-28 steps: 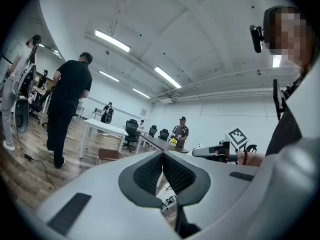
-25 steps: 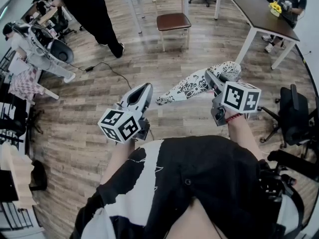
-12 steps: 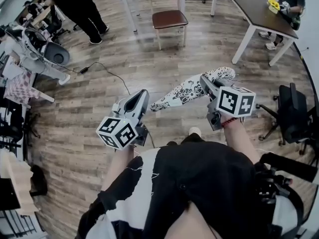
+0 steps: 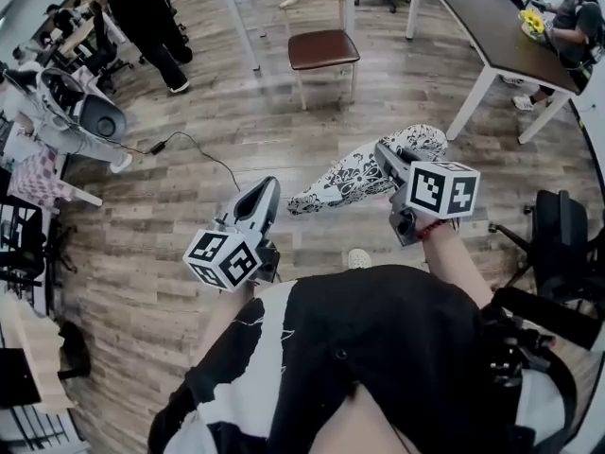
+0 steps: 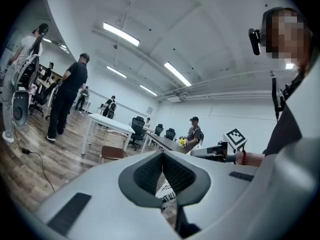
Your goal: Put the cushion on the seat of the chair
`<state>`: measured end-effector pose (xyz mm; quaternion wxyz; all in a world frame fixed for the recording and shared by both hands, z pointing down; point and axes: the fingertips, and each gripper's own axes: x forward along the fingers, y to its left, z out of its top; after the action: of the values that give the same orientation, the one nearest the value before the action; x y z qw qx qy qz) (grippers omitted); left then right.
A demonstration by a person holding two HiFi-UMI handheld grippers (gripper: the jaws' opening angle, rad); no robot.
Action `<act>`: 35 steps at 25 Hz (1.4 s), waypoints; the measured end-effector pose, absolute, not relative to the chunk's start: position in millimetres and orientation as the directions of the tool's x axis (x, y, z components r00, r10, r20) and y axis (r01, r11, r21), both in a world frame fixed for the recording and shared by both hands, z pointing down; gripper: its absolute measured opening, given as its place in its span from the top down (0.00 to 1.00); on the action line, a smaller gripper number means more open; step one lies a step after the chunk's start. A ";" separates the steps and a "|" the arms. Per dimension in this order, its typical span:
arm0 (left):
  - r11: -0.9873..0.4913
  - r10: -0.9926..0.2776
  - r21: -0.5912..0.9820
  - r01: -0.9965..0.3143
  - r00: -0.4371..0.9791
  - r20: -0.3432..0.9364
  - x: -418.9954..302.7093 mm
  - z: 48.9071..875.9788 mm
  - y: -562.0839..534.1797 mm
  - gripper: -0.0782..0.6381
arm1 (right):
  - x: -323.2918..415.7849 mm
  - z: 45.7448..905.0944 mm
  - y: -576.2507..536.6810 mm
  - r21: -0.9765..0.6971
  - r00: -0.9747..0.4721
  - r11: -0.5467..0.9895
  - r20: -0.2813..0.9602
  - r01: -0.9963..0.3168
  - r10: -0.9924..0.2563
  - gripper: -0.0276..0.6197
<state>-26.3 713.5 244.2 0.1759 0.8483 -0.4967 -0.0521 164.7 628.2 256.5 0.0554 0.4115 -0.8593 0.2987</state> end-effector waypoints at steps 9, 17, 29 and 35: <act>-0.423 -0.892 0.317 -0.849 0.452 0.019 4.0 233.7 595.1 0.87 | 186.0 250.7 502.0 -0.448 -0.693 0.538 0.340 -0.714 -0.636 0.91; -0.403 -0.901 0.366 -0.839 0.433 0.000 25.5 225.7 514.1 0.87 | 193.9 250.2 421.5 -0.459 -0.732 0.576 0.330 -0.677 -0.596 0.91; -0.370 -0.895 0.394 -0.842 0.437 0.093 23.7 243.1 467.9 0.87 | 188.4 269.1 380.3 -0.518 -0.744 0.546 0.339 -0.658 -0.575 0.91; -0.422 -0.866 0.374 -0.826 0.489 0.103 29.9 259.7 438.2 0.87 | 187.4 283.9 359.0 -0.524 -0.725 0.520 0.337 -0.675 -0.601 0.91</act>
<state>29.9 438.2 259.7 0.1907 0.8414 -0.5029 -0.0526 187.4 359.0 283.9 0.0568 0.3666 -0.8699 0.3249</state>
